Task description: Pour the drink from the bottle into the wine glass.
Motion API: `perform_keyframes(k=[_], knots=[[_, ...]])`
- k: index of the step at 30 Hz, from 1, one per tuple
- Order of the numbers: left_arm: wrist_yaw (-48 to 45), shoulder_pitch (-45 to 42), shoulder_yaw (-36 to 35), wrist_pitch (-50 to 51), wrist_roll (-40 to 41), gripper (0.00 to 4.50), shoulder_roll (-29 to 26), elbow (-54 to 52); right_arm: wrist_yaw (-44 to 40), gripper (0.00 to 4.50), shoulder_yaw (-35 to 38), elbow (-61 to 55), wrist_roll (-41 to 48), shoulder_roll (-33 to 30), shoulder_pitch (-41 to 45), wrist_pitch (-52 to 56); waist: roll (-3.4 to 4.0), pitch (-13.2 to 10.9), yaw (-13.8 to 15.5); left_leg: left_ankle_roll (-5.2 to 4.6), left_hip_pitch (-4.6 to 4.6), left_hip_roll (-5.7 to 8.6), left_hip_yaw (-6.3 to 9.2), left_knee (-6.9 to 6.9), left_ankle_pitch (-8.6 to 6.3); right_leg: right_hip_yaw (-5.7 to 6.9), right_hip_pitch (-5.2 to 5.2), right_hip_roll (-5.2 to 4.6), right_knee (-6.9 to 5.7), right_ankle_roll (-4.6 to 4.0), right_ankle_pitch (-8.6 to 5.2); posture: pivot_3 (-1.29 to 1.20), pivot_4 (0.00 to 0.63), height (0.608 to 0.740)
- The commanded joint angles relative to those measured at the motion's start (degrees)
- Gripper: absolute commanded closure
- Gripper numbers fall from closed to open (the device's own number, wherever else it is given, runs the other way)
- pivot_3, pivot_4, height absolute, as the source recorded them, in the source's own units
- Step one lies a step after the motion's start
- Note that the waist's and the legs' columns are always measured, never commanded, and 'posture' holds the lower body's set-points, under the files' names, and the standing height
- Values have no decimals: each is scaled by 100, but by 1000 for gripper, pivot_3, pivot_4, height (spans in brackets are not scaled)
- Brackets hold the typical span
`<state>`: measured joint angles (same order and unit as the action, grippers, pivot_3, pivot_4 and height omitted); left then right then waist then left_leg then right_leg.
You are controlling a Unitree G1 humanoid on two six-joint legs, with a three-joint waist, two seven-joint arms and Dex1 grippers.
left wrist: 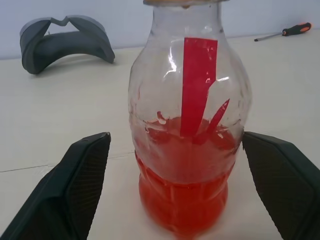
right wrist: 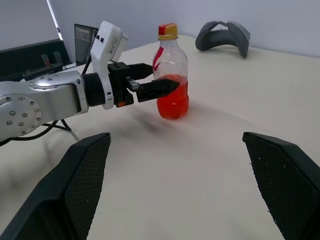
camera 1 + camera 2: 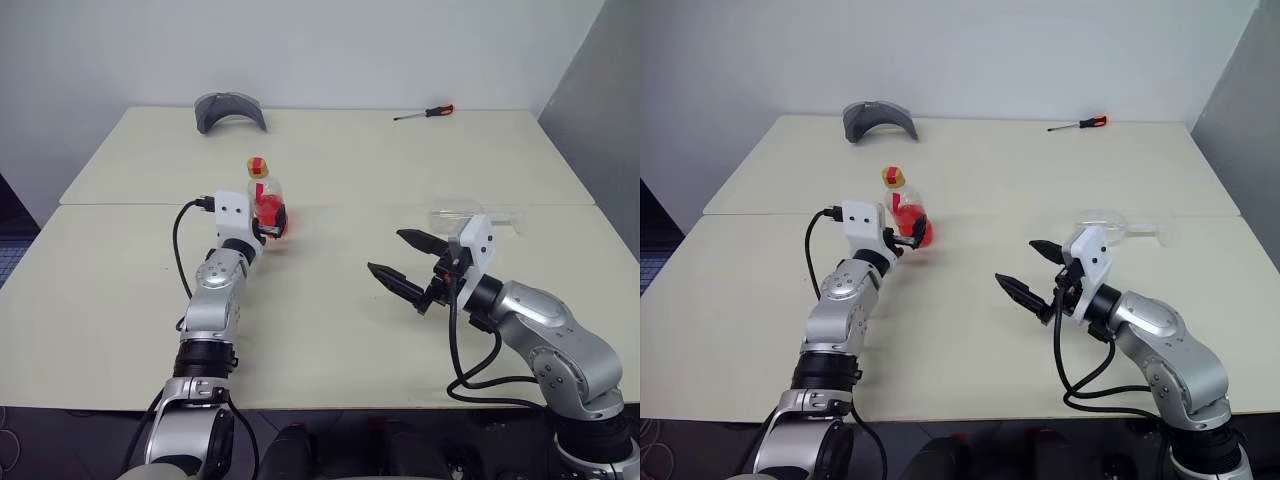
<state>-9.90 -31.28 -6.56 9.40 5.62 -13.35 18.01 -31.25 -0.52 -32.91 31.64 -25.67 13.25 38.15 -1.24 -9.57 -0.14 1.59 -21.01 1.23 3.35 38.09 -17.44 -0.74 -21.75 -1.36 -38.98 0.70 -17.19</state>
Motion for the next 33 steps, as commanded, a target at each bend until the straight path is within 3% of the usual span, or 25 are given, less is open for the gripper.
perform_keyframes(k=[1, 20, 31, 33], knots=[[-27, -247, -12, -306, -58, 22, -67, 161, 20, 0, 19, -246, 114, 7, 116, -28, -1, -1, 0, 0, 0, 0, 0, 0, 0, 0, 0, 0, 0, 0, 0, 0, 150, 740], [53, -1070, -33, -1422, -216, 22, -41, 2157, 139, 0, -14, -313, 101, 6, 115, 19, -4, -2, -1, 1, -2, 1, 0, 0, 0, 1, -3, 0, 0, 0, 0, 0, 150, 740], [-152, -1304, -61, -1752, -140, 22, -117, 2640, 219, 0, -16, -332, 111, 23, 123, 33, -5, -3, -3, 1, -6, 1, -1, 0, 1, 0, -9, 0, -1, 0, 0, 0, 150, 740], [-202, -1352, -86, -1793, -108, 413, -120, 2699, 224, 0, -14, -339, 113, 20, 116, 31, -5, -3, -3, 1, -6, 1, -1, 0, 1, 0, -9, 0, -1, 0, 0, 0, 150, 740]])
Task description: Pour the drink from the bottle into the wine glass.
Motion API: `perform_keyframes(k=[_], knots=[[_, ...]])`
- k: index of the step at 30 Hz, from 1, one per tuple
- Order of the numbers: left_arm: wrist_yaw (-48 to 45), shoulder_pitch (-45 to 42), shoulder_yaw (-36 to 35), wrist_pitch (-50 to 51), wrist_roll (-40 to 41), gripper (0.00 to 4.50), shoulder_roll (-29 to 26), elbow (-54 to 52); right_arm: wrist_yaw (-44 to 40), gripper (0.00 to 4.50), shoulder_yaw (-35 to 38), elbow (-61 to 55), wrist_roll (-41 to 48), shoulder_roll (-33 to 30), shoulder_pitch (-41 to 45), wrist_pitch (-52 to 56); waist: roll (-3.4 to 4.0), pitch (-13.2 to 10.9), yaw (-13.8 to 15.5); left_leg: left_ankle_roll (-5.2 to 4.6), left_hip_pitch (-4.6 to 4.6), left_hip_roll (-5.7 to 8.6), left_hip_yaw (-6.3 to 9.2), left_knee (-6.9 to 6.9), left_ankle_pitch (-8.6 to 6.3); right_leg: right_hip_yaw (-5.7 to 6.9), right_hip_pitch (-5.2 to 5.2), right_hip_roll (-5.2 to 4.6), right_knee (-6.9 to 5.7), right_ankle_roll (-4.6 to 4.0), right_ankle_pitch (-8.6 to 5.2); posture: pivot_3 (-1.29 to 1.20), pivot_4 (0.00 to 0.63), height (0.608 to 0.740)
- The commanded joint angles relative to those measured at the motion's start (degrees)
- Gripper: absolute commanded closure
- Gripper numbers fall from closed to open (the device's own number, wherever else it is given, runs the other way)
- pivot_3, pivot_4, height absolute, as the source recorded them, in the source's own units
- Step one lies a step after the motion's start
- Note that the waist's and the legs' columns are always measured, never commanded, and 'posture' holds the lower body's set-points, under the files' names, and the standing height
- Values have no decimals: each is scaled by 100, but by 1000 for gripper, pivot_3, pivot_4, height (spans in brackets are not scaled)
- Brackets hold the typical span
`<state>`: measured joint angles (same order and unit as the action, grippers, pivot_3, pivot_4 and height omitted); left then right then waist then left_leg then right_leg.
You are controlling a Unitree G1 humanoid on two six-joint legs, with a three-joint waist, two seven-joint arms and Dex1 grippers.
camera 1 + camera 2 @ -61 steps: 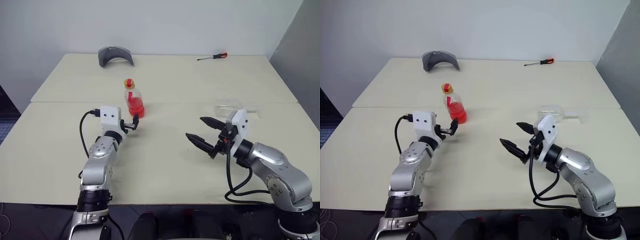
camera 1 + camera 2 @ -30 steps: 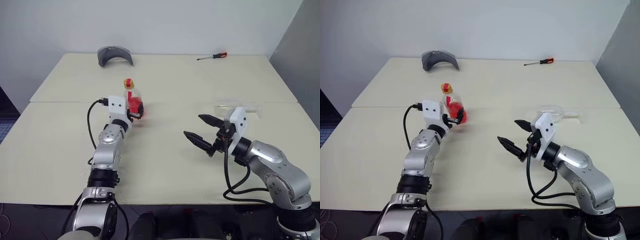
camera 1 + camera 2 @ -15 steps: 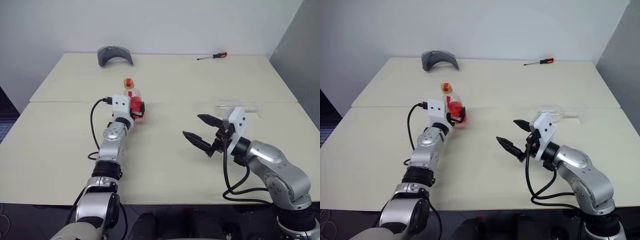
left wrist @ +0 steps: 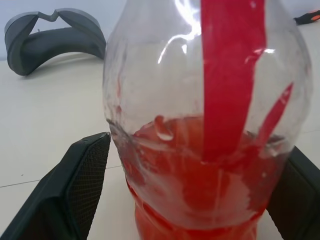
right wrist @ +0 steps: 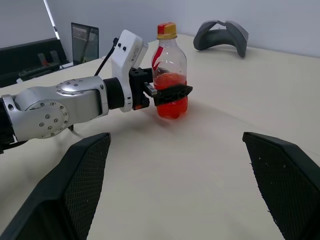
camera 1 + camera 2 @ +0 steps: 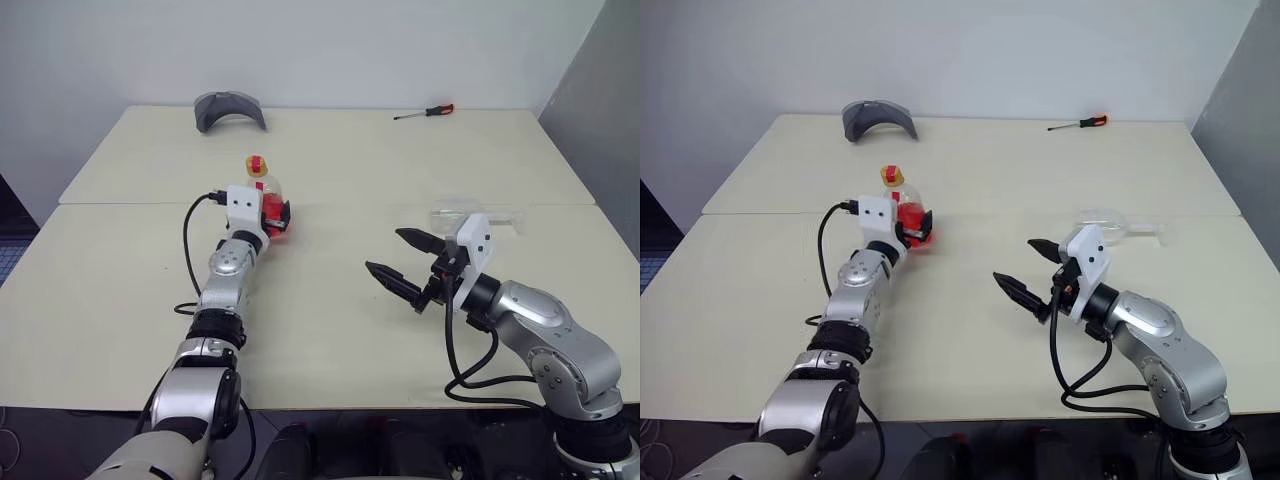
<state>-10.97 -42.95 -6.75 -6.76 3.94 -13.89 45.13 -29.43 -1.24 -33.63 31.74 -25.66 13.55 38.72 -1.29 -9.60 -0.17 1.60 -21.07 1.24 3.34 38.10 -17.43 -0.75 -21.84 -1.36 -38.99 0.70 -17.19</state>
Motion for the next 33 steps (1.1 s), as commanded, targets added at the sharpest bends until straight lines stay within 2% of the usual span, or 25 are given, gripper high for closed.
perform_keyframes(k=[1, 4, 6, 10, 17, 24, 28, 33], knots=[[-104, -199, -74, -194, 64, 594, -68, 9, 44, 0, 57, -270, 103, 17, 83, -27, 0, 0, 0, 0, 0, 0, 0, 0, 0, 0, 0, 0, 0, 0, 0, 0, 150, 740], [-121, -246, -97, -239, 63, 1491, -79, 85, 66, 0, 47, -262, 97, 23, 95, -27, 0, 0, 0, 0, -2, 0, 0, 0, 0, 0, -2, 0, 0, 0, 0, 0, 150, 740], [-121, -269, -117, -252, 78, 1804, -69, 119, 70, 0, 47, -249, 98, 21, 104, -30, 0, 0, -1, 1, -3, 0, 0, 0, 0, 0, -2, 0, 0, 0, 0, 0, 150, 740], [-120, -290, -131, -275, 88, 2010, -72, 167, 82, 0, 30, -227, 87, 23, 116, -46, 0, 0, -1, 0, -4, 0, 0, 1, 0, 0, -4, 0, 0, 0, 0, 0, 150, 740], [-232, -92, -82, -188, 67, 2102, -160, -100, 97, 0, -42, -194, -33, -9, 114, -64, 0, 1, -8, 2, -29, 0, 0, 5, 1, 0, -31, 0, -7, -1, 1, 0, 150, 740], [-500, 1093, 136, 802, 166, 2129, -48, -2114, 154, 0, -93, -96, -264, -52, 138, -83, 1, 1, -22, 4, -56, 0, 0, 11, 2, -2, -49, -4, 0, -2, 2, 0, 150, 740], [-465, 2097, 379, 1925, 324, 2129, 104, -4045, 302, 0, -183, -31, -400, 47, 307, -18, 2, 3, -21, 4, -60, 0, 0, 24, 2, -4, -47, -7, -3, -2, 2, 0, 150, 740], [-791, 2926, 851, 2731, 386, 2129, -23, -5571, 444, 0, -328, 221, -620, 150, 644, -11, 4, 4, -12, 1, -63, 0, 8, 41, 1, 5, -43, -6, -12, -2, 8, 0, 150, 740]])
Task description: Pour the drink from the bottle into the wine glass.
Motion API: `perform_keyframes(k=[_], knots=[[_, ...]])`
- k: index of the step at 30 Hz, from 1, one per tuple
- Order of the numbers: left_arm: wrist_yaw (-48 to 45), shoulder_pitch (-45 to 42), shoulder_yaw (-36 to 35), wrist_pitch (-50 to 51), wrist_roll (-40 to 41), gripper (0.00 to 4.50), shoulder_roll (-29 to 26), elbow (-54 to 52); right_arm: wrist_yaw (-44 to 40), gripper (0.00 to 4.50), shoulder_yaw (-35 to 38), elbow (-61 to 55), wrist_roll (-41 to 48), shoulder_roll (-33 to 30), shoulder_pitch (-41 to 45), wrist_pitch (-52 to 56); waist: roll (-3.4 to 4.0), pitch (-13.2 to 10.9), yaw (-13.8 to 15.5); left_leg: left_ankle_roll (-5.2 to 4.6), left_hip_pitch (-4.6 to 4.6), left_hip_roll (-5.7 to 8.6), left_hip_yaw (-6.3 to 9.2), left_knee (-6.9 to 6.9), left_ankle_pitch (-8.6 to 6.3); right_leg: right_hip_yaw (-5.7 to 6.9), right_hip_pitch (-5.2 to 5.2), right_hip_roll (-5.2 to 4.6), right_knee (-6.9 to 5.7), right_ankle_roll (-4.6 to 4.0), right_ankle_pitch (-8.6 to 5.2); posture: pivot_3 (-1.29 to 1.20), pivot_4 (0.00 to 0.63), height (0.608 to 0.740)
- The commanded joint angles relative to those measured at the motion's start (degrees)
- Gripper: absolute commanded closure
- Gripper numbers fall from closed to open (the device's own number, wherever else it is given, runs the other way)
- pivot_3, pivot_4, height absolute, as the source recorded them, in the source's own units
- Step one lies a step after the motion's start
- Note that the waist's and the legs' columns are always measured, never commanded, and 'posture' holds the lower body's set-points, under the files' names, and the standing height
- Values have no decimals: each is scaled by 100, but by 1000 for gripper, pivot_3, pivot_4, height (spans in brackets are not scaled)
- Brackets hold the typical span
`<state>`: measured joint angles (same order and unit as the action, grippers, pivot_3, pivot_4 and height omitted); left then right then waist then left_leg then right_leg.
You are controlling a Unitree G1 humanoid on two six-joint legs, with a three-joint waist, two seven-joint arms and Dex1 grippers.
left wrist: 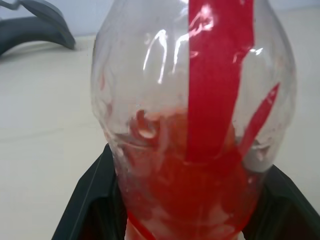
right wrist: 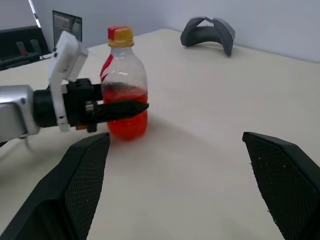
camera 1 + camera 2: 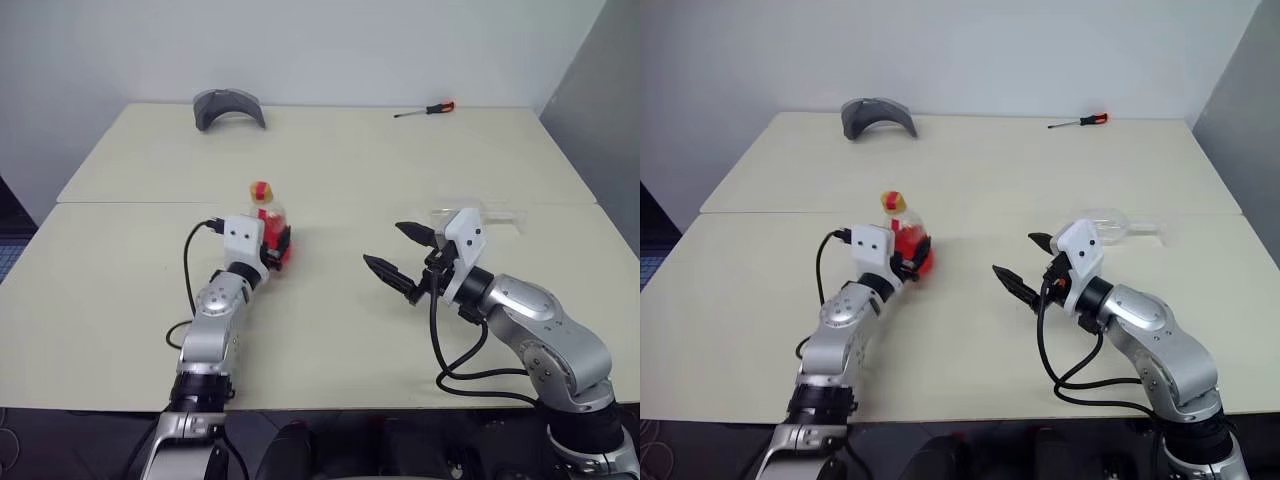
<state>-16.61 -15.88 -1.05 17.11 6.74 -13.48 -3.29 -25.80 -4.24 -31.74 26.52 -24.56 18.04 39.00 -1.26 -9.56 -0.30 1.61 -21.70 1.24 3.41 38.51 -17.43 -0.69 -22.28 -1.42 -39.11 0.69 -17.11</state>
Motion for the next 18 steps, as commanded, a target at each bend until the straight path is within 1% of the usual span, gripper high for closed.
perform_keyframes(k=[1, 6, 11, 18], knots=[[-304, 328, 335, 418, 115, 2129, -117, -921, 69, 0, -58, 97, -126, 73, 275, -51, 1, 0, 4, -1, 1, 0, 0, 4, 0, 1, 2, 0, -1, 0, 1, 0, 150, 740], [-778, 576, 365, 480, 243, 2180, -429, -1405, -12, 0, -197, 490, -140, 308, 808, -98, 2, -1, 5, -21, -2, 0, 13, 22, -7, 10, 7, 6, -3, -2, 18, 0, 150, 740], [-1135, 452, 370, 443, 391, 2216, -603, -1284, -154, 0, -143, 819, 67, 499, 1210, 69, 3, -1, 0, -24, -5, -1, 20, 23, -5, 16, 5, 9, -3, -5, 22, 0, 150, 740], [-1456, 164, 492, 283, 429, 2218, -575, -1032, -446, 0, -67, 1001, 601, 705, 1676, 495, 4, -2, 1, -22, -17, -1, 20, 26, -4, 15, 0, 7, 4, -5, 22, 0, 150, 740]])
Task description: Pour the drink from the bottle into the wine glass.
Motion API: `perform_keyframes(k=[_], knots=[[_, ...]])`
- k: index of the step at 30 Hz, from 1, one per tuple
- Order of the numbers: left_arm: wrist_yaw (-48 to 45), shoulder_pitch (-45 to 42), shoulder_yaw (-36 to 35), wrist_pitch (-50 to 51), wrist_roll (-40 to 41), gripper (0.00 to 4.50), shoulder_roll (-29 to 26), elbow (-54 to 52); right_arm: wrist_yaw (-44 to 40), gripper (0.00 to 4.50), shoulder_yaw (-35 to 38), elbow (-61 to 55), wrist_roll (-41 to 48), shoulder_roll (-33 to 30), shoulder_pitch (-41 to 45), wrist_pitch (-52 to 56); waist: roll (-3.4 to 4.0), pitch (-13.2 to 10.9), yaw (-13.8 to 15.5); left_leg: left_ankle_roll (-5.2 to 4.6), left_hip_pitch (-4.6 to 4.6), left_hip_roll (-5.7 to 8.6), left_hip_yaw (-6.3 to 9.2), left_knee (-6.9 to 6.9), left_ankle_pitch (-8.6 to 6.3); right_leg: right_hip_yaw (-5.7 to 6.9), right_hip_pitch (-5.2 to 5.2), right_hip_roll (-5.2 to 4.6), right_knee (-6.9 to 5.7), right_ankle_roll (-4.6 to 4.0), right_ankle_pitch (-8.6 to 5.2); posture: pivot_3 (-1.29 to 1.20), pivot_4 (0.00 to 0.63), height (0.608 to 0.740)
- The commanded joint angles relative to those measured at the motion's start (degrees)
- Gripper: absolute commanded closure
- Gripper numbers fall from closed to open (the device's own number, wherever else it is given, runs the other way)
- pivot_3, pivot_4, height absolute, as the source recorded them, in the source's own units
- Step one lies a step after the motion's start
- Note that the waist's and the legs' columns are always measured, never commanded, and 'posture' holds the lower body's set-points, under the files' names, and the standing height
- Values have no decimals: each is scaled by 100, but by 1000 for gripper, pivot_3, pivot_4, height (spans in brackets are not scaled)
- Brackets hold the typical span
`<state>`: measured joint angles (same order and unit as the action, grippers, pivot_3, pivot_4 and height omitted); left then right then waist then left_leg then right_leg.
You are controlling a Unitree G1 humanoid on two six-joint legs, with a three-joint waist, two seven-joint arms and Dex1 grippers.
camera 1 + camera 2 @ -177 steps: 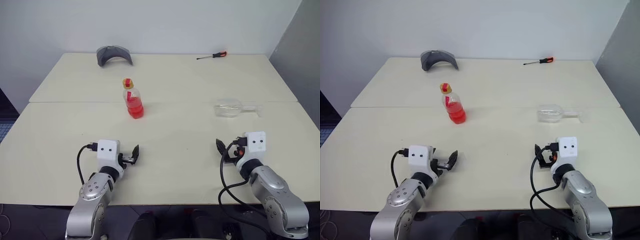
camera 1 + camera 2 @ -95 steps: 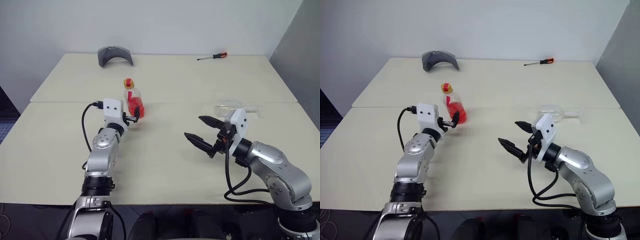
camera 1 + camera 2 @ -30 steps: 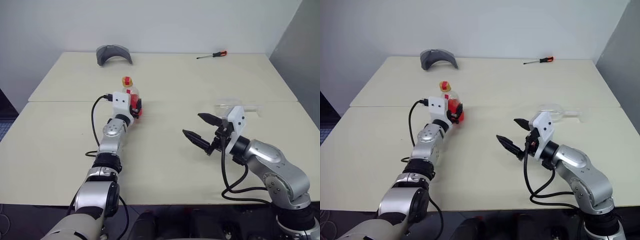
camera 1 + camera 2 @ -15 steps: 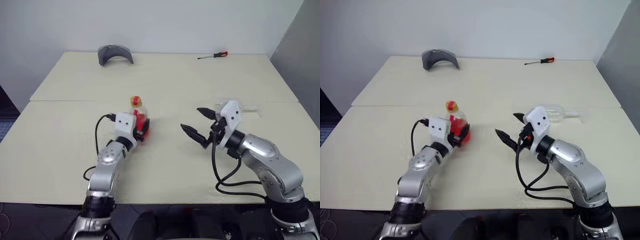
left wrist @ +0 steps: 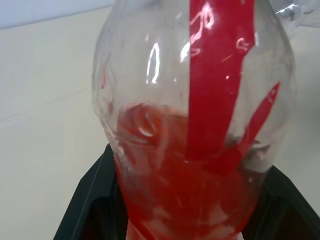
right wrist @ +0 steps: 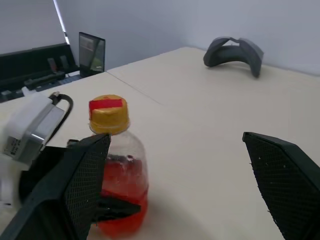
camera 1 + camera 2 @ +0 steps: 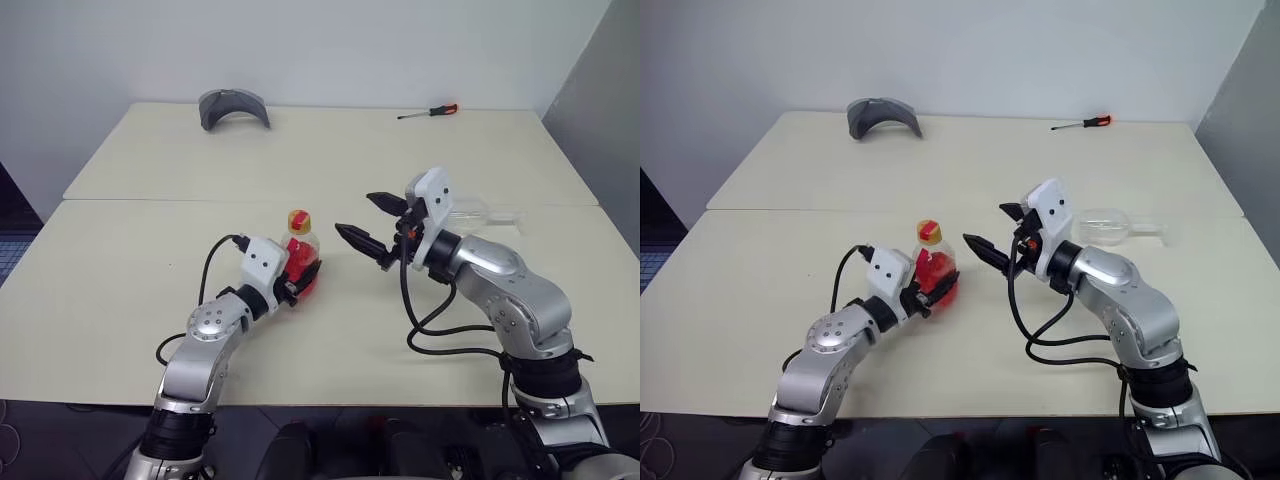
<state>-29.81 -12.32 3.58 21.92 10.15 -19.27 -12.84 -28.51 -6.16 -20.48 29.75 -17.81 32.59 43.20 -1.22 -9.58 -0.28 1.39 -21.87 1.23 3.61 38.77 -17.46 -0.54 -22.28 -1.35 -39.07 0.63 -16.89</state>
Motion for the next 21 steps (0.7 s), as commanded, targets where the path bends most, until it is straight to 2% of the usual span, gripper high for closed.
perform_keyframes(k=[1, 13, 21], knots=[[-179, -232, 41, -221, 102, 2218, 5, -40, -199, 0, 127, -119, 332, 43, 262, 123, 1, 0, -1, -1, 0, 0, 0, 0, 0, 1, 0, 0, 0, 0, 0, 0, 150, 740], [-783, -762, 178, -602, 186, 2218, 7, 513, -32, 0, 105, 313, 473, 478, 769, 445, 3, -1, -10, -3, 0, 0, 3, 0, -1, 3, -1, 0, -3, -2, 1, 0, 150, 740], [-926, -817, 236, -698, 188, 2218, 17, 584, -250, 0, 13, 708, 285, 481, 1000, 276, 4, -2, -19, -1, -3, 0, 2, 0, 0, 2, -4, 0, 0, -2, 1, 0, 150, 740]])
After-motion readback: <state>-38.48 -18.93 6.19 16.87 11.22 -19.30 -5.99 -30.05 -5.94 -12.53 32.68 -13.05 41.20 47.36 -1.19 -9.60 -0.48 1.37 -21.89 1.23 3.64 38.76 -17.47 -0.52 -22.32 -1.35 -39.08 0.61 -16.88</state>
